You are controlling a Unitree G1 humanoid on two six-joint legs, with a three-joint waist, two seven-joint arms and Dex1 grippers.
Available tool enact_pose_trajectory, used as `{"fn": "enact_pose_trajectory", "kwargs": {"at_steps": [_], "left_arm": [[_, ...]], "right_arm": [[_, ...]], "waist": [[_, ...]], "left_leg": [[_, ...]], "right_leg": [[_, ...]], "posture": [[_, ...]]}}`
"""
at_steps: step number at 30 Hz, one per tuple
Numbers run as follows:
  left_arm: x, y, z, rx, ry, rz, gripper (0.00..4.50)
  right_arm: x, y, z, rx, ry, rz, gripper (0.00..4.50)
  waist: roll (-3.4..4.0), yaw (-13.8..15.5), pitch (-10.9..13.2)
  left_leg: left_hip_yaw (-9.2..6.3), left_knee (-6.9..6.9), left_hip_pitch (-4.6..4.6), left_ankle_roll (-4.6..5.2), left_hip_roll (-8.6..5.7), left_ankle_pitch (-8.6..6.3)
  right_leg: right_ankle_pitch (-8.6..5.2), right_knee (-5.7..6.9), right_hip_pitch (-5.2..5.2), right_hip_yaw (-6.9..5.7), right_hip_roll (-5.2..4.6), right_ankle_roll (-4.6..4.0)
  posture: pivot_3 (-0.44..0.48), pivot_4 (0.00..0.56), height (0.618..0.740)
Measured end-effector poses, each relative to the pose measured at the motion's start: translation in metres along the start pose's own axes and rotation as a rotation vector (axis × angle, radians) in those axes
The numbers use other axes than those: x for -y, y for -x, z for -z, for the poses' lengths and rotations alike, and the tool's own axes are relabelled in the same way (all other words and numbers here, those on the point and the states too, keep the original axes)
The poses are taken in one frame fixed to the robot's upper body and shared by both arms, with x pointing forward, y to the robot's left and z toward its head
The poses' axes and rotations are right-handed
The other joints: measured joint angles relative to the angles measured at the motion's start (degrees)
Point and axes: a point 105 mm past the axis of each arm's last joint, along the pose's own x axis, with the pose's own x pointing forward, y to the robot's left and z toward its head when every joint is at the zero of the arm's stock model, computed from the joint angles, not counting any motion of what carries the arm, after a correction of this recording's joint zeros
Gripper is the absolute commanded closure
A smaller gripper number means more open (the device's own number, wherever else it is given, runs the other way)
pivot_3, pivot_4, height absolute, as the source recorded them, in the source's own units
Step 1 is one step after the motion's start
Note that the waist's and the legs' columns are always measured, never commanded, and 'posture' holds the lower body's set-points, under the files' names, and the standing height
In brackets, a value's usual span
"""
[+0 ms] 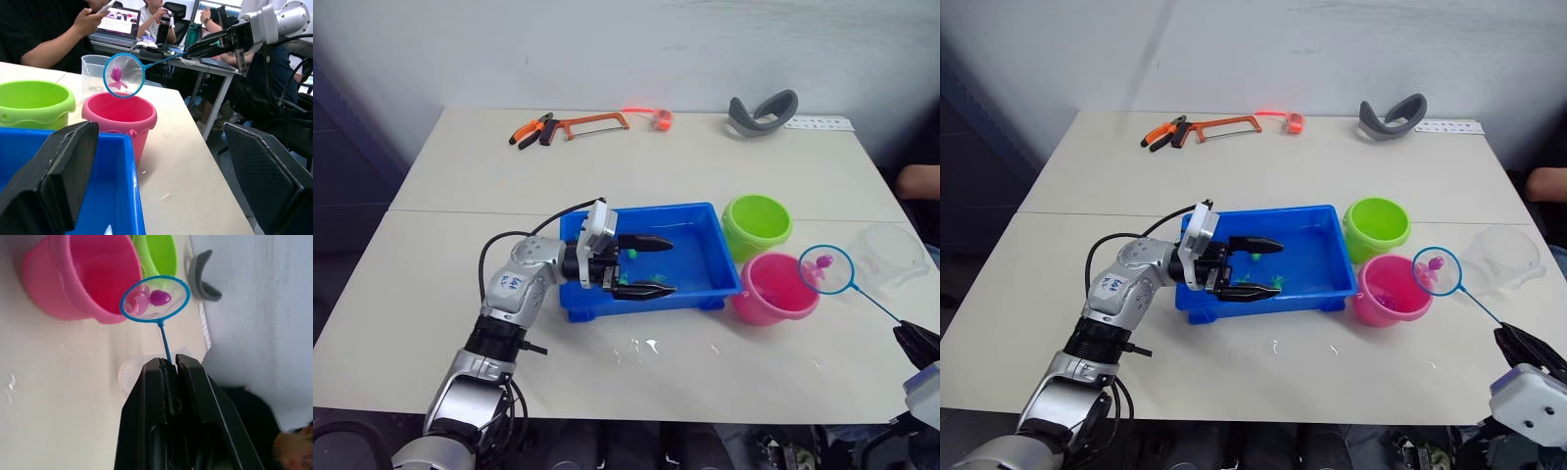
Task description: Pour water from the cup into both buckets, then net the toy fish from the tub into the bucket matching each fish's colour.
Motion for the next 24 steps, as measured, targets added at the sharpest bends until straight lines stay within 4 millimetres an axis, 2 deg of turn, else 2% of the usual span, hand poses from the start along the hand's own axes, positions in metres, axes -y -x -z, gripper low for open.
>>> {"fn": "enact_pose_trajectory", "kwargs": {"at_steps": [4,7,13,21,24], "left_arm": [[0.000,0.000,-0.001,-0.002,-0.016,-0.002,0.08],[-0.002,0.000,-0.002,-0.008,-0.046,-0.008,0.08],[-0.008,0.006,0.004,-0.014,-0.057,-0.029,0.08],[-0.011,0.011,0.003,0.001,-0.087,-0.040,0.08],[-0.010,0.012,0.003,0.003,-0.092,-0.036,0.08]], "right_arm": [[0.000,-0.003,0.000,0.035,0.157,0.014,4.50],[0.008,-0.008,0.000,0.060,0.380,0.052,4.50],[0.007,-0.011,-0.003,0.119,0.539,0.097,4.50],[0.008,-0.012,0.000,0.146,0.600,0.099,4.50],[0.006,-0.008,0.001,0.144,0.518,0.098,4.50]], "waist": [[0.00,0.0,0.0],[0.00,-0.1,0.0],[0.01,-0.1,0.0],[0.01,0.0,0.0],[0.01,0.0,0.0]], "left_leg": [[-0.03,0.00,0.01,-0.04,0.03,0.02],[0.02,0.01,0.05,-0.06,0.01,0.03],[0.00,-0.01,0.08,-0.11,0.05,0.06],[0.00,0.00,0.09,-0.10,0.05,0.06],[-0.01,0.00,0.10,-0.10,0.05,0.06]], "right_leg": [[-0.04,-0.02,0.00,-0.02,0.01,-0.05],[-0.04,0.00,0.00,0.02,0.00,-0.05],[-0.10,0.03,0.01,0.00,0.02,-0.11],[-0.10,0.04,0.03,-0.01,0.02,-0.12],[-0.10,0.04,0.04,-0.01,0.02,-0.12]], "posture": [[0.000,0.150,0.740],[0.000,0.150,0.740],[0.000,0.150,0.740],[0.000,0.150,0.740],[0.000,0.150,0.740]]}}
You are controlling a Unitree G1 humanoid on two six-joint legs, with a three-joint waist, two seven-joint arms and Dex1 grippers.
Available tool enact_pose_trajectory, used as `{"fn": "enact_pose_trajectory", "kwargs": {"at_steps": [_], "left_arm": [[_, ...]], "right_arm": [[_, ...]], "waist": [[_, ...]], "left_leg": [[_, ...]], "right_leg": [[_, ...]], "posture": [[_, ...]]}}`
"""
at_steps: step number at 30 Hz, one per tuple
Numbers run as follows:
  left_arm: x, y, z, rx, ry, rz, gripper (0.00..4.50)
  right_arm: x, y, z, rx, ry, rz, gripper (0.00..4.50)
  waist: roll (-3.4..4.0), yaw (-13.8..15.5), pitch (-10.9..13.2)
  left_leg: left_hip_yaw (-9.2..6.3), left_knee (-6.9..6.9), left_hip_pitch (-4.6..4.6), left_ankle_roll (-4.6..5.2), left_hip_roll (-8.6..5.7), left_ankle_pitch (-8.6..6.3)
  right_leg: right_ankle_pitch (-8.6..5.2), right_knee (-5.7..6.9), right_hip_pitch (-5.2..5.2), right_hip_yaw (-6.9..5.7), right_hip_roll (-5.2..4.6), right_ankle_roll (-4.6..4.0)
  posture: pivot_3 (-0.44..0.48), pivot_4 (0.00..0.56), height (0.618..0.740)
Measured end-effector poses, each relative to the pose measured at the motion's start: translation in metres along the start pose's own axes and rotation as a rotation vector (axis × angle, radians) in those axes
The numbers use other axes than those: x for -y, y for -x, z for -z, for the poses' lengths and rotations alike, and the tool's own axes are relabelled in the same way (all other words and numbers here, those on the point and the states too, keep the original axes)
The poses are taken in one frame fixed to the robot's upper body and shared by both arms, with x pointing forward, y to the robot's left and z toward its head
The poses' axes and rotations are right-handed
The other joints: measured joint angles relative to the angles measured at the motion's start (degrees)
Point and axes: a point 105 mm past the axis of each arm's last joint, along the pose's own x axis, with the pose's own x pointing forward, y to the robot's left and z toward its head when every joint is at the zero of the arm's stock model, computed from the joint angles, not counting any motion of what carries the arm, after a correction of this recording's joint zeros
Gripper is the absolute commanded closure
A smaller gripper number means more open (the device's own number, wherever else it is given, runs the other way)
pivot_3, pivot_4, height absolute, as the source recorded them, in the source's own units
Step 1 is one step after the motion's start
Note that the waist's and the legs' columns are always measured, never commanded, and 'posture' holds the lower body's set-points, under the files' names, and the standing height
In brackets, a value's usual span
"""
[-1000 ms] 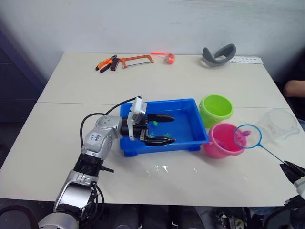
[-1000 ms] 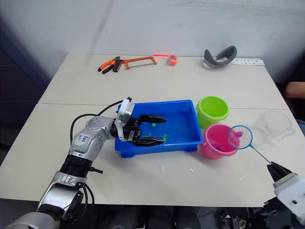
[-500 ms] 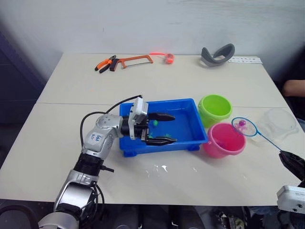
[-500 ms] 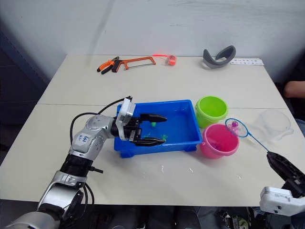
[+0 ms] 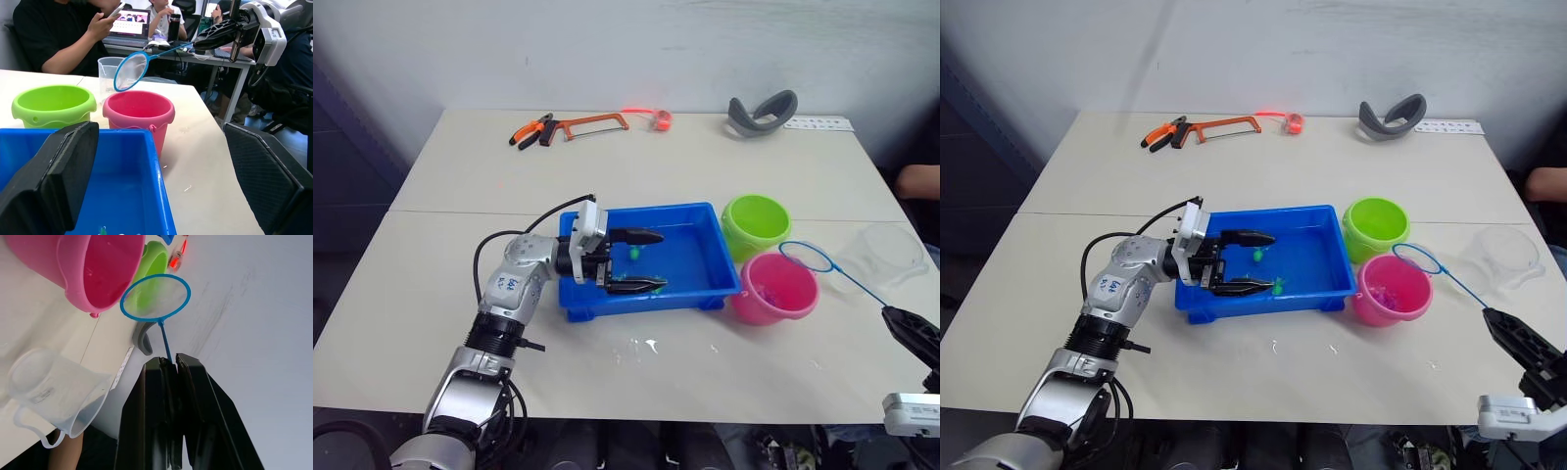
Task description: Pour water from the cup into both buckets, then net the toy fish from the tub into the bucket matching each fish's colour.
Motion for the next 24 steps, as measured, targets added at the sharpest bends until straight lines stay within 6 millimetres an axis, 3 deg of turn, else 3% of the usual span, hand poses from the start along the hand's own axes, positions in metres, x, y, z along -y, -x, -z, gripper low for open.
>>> {"fn": "enact_pose_trajectory", "kwargs": {"at_steps": [2,3,5,7,11,15,18,20,24], "left_arm": [[-0.001,0.002,-0.001,0.005,0.000,-0.003,0.08],[-0.001,0.006,-0.004,0.026,0.012,-0.008,0.08],[-0.003,0.012,-0.009,0.056,0.018,-0.021,0.08],[-0.006,0.025,-0.015,0.076,0.020,-0.048,0.08],[-0.013,0.053,-0.021,0.054,-0.011,-0.129,0.08],[-0.013,0.091,-0.012,-0.017,0.005,-0.219,0.08],[-0.008,0.103,-0.008,-0.043,0.007,-0.238,0.08],[-0.002,0.123,-0.002,-0.089,0.022,-0.280,0.08],[0.012,0.144,0.006,-0.134,0.040,-0.336,0.08]], "right_arm": [[0.002,0.002,0.001,-0.026,-0.117,0.034,4.50],[0.007,-0.001,0.000,-0.047,-0.302,0.076,4.50],[0.018,-0.006,-0.005,-0.040,-0.491,0.130,4.50],[0.037,-0.017,-0.013,0.025,-0.893,0.200,4.50],[0.048,-0.038,-0.036,0.175,-1.205,0.014,4.50],[0.050,-0.066,-0.046,0.224,-1.247,-0.190,4.50],[0.052,-0.078,-0.050,0.233,-1.233,-0.250,4.50],[0.055,-0.091,-0.049,0.232,-1.208,-0.283,4.50],[0.028,-0.112,-0.044,0.160,-1.108,-0.397,4.50]], "waist": [[0.00,-0.1,0.0],[0.00,-0.2,0.0],[0.01,-0.4,0.0],[0.02,-0.8,0.0],[0.01,-0.5,0.0],[0.01,-0.4,0.0],[0.00,0.0,0.0],[0.00,0.1,0.0],[-0.01,0.0,0.0]], "left_leg": [[-0.01,0.00,0.00,0.00,0.04,0.00],[-0.01,0.00,0.01,0.00,0.05,0.00],[-0.03,0.04,0.02,0.00,0.17,0.00],[-0.07,0.06,0.04,0.00,0.28,-0.01],[-0.13,0.08,0.03,0.04,0.25,-0.03],[-0.13,0.07,0.00,0.11,0.15,-0.07],[-0.19,0.08,-0.06,0.11,0.13,-0.08],[-0.28,0.07,-0.18,0.12,0.04,-0.08],[-0.27,0.10,-0.30,0.26,-0.11,-0.11]], "right_leg": [[0.00,-0.01,0.01,-0.01,0.00,0.00],[0.00,0.02,0.01,0.00,-0.02,-0.01],[0.01,0.05,0.04,0.00,-0.11,-0.02],[0.00,0.16,0.04,-0.01,-0.20,-0.10],[-0.02,0.30,0.04,-0.07,-0.23,-0.14],[-0.04,0.29,-0.02,-0.19,-0.44,-0.16],[-0.06,0.27,-0.05,-0.33,-0.52,-0.19],[-0.06,0.22,-0.07,-0.49,-0.65,-0.18],[0.00,0.06,-0.05,-0.56,-0.80,-0.05]], "posture": [[0.000,0.150,0.740],[0.000,0.150,0.740],[0.000,0.150,0.740],[0.000,0.150,0.740],[0.000,0.150,0.740],[0.000,0.150,0.740],[0.000,0.150,0.740],[0.000,0.150,0.740],[0.000,0.150,0.740]]}}
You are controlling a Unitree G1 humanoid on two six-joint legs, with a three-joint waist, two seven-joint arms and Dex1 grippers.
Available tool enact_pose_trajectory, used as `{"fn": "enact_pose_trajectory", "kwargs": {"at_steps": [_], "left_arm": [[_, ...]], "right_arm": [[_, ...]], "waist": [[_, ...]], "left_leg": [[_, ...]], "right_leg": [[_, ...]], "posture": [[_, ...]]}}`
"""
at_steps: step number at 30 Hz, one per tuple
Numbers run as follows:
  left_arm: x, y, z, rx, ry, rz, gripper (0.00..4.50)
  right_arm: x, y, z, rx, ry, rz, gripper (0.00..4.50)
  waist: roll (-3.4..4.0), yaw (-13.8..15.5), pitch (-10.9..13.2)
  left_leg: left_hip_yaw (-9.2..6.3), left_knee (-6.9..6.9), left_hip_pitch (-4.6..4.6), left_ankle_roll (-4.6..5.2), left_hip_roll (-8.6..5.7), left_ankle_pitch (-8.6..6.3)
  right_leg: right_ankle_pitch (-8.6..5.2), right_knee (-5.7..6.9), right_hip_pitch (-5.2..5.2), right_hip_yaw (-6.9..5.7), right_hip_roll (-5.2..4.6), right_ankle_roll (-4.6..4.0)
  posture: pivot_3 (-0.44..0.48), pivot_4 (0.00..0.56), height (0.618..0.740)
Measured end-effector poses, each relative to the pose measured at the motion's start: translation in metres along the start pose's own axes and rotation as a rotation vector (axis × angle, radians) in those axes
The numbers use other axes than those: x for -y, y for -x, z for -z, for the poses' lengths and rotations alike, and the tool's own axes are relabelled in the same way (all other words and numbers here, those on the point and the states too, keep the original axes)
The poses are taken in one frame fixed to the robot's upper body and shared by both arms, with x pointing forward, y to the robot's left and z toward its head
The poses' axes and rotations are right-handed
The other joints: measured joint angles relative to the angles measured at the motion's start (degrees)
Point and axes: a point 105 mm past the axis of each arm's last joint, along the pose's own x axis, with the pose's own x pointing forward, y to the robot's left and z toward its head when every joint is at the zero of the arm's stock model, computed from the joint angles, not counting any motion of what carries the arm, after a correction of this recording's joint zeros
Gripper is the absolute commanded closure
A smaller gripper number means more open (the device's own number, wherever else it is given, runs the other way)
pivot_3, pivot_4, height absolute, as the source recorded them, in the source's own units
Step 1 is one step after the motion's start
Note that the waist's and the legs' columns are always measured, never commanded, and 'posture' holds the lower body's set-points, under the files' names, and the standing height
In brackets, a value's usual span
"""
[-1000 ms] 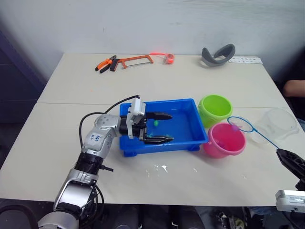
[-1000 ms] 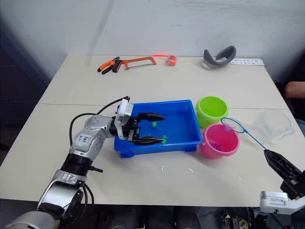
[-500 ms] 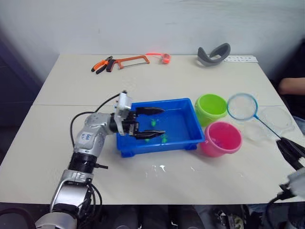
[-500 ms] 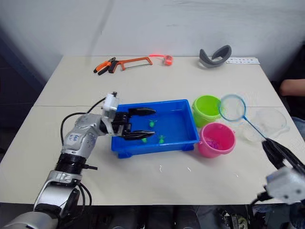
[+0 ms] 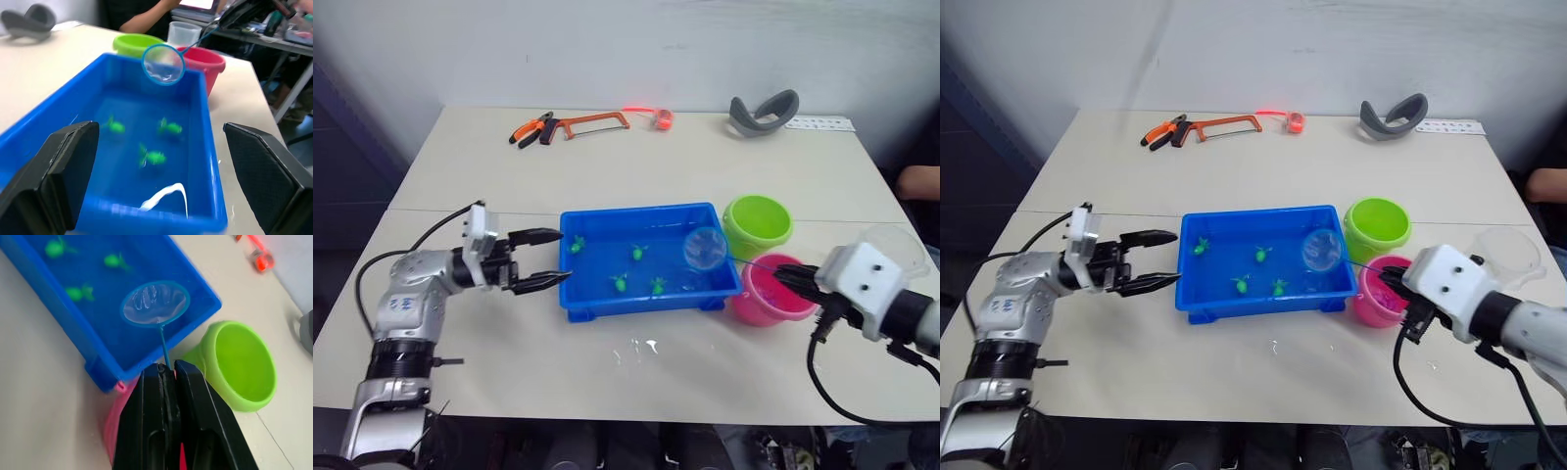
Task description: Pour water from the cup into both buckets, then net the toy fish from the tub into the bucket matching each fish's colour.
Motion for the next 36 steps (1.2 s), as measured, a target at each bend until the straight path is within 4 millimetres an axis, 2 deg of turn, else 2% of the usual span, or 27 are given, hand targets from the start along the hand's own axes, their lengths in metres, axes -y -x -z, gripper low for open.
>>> {"fn": "enact_pose_trajectory", "kwargs": {"at_steps": [6,12,18,22,27,32,36], "left_arm": [[0.018,-0.001,-0.004,-0.025,-0.040,0.028,0.08],[0.022,-0.002,-0.006,-0.044,-0.028,0.035,0.08],[0.024,0.005,-0.008,-0.107,-0.030,0.043,0.08],[0.022,0.015,-0.009,-0.155,-0.029,0.033,0.08],[0.015,0.041,-0.006,-0.179,0.015,-0.028,0.08],[0.013,0.056,-0.009,-0.183,0.034,-0.037,0.08],[0.015,0.061,-0.011,-0.178,0.047,-0.015,0.08]], "right_arm": [[0.009,-0.026,-0.006,0.010,0.084,-0.056,4.50],[-0.002,-0.048,-0.013,0.051,0.084,-0.188,4.50],[0.001,-0.055,-0.015,0.048,0.133,-0.262,4.50],[0.001,-0.058,-0.017,0.058,0.127,-0.300,4.50],[-0.015,-0.064,-0.018,0.079,0.100,-0.386,4.50],[-0.017,-0.065,-0.021,0.085,0.083,-0.405,4.50],[-0.020,-0.069,-0.025,0.102,0.041,-0.417,4.50]], "waist": [[0.00,-0.3,0.0],[0.02,-0.3,0.0],[0.02,-0.3,0.0],[0.02,-0.4,0.0],[0.03,-0.8,0.0],[0.03,-1.1,0.0],[0.03,-1.5,0.0]], "left_leg": [[0.02,0.01,0.00,0.01,-0.01,0.03],[0.04,0.00,0.00,-0.03,0.00,0.05],[0.04,-0.01,-0.01,-0.03,-0.01,0.04],[0.04,-0.01,-0.01,-0.03,0.01,0.04],[0.05,-0.02,-0.01,-0.04,0.01,0.03],[0.04,-0.02,-0.01,-0.05,0.01,0.03],[0.03,-0.04,-0.01,-0.06,0.01,0.02]], "right_leg": [[0.05,-0.11,0.00,0.00,-0.01,0.09],[0.05,0.01,-0.01,-0.01,0.04,0.08],[0.05,-0.01,-0.02,-0.01,0.03,0.08],[0.04,-0.01,-0.02,-0.02,0.05,0.08],[0.04,0.01,-0.03,-0.01,0.04,0.07],[0.04,0.02,-0.04,-0.02,0.02,0.07],[0.04,0.02,-0.04,-0.02,0.01,0.07]], "posture": [[0.000,0.150,0.740],[0.000,0.150,0.740],[0.000,0.150,0.740],[0.000,0.150,0.740],[0.000,0.150,0.740],[0.000,0.150,0.740],[0.000,0.150,0.740]]}}
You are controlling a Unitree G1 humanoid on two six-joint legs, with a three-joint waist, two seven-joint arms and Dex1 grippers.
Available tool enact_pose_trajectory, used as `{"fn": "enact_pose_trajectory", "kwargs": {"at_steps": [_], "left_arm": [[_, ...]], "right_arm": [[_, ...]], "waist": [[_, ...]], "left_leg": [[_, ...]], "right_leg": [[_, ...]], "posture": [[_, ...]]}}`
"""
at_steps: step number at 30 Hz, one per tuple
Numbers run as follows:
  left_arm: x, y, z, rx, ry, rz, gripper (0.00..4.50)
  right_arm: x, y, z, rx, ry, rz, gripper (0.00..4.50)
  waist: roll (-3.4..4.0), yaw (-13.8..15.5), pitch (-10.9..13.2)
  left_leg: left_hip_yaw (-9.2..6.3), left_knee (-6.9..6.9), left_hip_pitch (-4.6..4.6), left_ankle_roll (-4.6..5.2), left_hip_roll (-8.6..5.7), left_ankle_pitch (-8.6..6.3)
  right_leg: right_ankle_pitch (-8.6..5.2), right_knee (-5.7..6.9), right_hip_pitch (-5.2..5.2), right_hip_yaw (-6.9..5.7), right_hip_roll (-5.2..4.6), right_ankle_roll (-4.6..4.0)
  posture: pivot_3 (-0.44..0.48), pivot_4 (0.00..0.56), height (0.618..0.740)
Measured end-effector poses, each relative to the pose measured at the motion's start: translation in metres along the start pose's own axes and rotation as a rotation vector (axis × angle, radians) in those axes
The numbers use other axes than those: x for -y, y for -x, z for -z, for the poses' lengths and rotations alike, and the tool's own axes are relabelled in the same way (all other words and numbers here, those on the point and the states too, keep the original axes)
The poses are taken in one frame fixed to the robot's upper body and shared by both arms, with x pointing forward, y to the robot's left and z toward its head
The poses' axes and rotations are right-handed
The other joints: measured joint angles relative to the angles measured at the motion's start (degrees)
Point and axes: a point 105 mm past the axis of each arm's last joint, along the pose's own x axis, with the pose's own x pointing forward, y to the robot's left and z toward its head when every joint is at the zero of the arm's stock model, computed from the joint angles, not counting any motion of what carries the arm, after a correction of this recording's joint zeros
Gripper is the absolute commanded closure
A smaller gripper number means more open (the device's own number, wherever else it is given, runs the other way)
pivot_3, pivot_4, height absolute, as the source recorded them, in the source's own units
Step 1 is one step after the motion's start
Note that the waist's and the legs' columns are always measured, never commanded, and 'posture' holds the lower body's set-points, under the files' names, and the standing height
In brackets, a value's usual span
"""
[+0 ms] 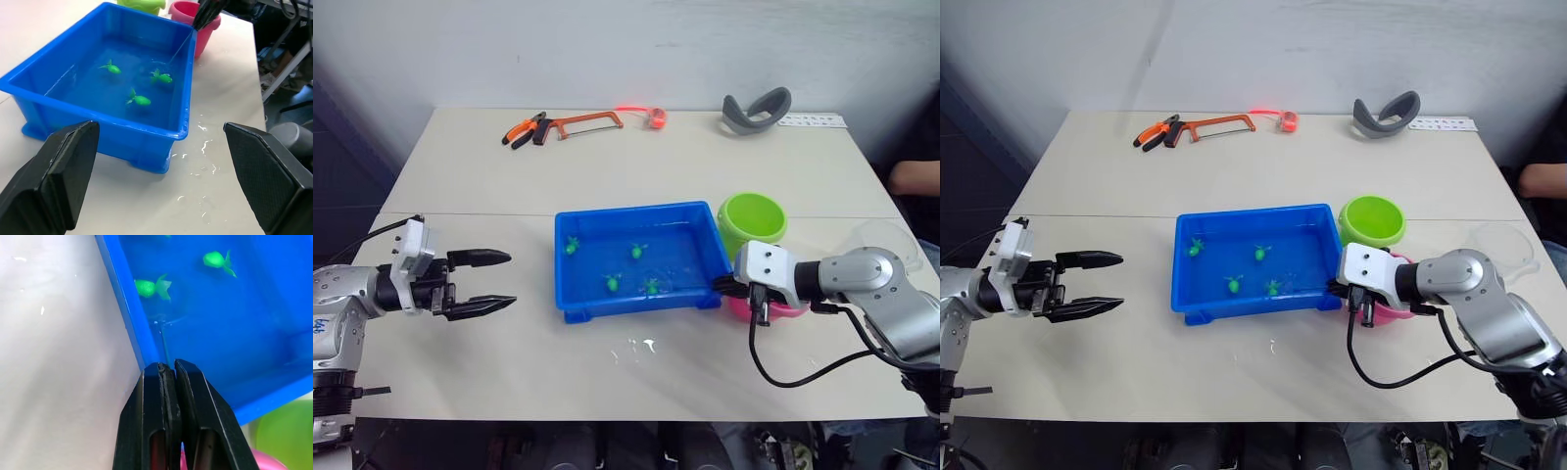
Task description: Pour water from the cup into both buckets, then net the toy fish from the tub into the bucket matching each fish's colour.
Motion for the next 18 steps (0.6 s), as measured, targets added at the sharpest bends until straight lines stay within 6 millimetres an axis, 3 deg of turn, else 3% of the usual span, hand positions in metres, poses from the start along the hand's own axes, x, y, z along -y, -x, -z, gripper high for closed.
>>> {"fn": "enact_pose_trajectory", "kwargs": {"at_steps": [18], "left_arm": [[0.0015,0.0021,-0.0031,0.046,0.050,-0.028,0.08]], "right_arm": [[-0.0015,-0.0003,-0.0059,0.121,-0.237,0.016,4.50]], "waist": [[0.01,-0.1,0.0]], "left_leg": [[0.00,-0.03,0.00,-0.01,0.01,-0.02]], "right_leg": [[0.00,0.01,-0.02,0.02,-0.02,0.00]], "posture": [[0.000,0.150,0.740]]}}
